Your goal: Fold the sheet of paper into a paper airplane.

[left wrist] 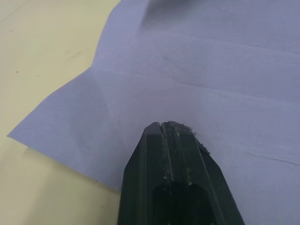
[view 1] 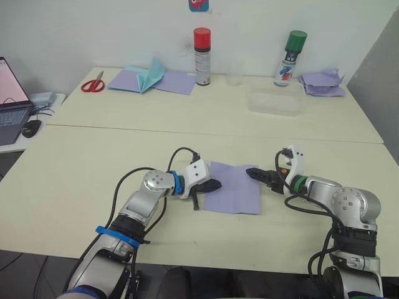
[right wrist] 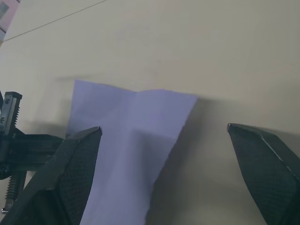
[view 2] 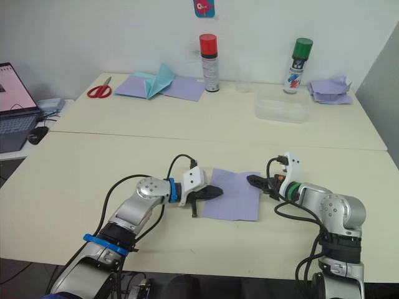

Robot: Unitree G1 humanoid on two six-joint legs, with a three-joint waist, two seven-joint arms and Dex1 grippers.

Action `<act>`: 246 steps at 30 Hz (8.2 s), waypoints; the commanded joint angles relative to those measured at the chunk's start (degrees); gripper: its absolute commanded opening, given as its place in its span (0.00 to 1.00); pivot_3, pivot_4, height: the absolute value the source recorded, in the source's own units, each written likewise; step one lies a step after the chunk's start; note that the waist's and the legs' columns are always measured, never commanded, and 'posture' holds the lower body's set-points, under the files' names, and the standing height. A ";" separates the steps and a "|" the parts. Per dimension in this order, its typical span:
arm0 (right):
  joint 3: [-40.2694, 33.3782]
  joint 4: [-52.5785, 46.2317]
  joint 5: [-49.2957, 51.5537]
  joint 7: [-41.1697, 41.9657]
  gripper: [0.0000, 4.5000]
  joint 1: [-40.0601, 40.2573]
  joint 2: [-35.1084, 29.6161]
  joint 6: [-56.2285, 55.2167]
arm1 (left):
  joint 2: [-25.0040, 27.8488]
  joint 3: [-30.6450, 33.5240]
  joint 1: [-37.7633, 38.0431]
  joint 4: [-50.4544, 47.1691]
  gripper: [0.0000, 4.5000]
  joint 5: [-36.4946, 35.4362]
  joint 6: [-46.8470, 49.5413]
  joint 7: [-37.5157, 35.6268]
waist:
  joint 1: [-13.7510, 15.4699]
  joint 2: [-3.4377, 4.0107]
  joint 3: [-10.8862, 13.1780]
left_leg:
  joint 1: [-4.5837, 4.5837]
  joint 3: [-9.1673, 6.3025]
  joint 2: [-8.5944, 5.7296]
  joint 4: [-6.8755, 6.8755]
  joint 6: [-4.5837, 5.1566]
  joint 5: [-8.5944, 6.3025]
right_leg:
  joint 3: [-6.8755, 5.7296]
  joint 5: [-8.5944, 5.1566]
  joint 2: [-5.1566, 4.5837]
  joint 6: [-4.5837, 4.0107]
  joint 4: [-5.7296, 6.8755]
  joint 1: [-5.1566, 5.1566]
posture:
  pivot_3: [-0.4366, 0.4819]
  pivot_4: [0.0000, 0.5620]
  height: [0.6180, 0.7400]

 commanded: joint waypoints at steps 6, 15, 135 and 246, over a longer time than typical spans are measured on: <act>1.57 4.02 -2.11 0.79 0.62 -3.24 -0.21 -5.91 | -0.05 -2.66 1.24 2.88 0.00 3.21 1.09 -0.48 | 0.01 0.00 0.00 | -0.02 0.02 -0.05 0.00 0.00 0.00 | 0.00 0.00 0.10 0.00 -0.02 0.01 | 0.48 0.27 1.00; 9.95 1.69 -6.05 6.08 0.01 -2.26 -3.86 -14.76 | -0.23 -2.76 1.47 2.75 0.00 3.49 1.24 -0.34 | 0.02 0.01 0.01 | -0.03 0.02 -0.05 0.00 0.01 -0.01 | 0.00 -0.07 0.10 0.13 -0.04 0.00 | 0.48 0.27 1.00; 19.46 -9.19 -18.79 14.16 0.01 11.39 -9.98 -31.41 | -15.19 -2.58 -15.41 27.59 0.00 13.21 -7.60 5.60 | 0.30 -0.10 -0.08 | -0.53 -0.99 -0.80 0.15 0.00 0.01 | -0.04 -0.09 0.33 0.17 0.02 0.13 | 0.48 0.27 1.00; 29.14 0.52 -26.73 15.53 0.00 7.25 -5.33 -32.79 | -3.70 -2.11 0.98 -3.35 0.10 5.07 4.11 7.79 | -0.86 -0.08 -0.09 | -0.28 -1.72 -0.81 0.09 0.05 0.12 | -0.10 -0.12 -0.03 0.22 0.18 0.17 | 0.48 0.27 1.00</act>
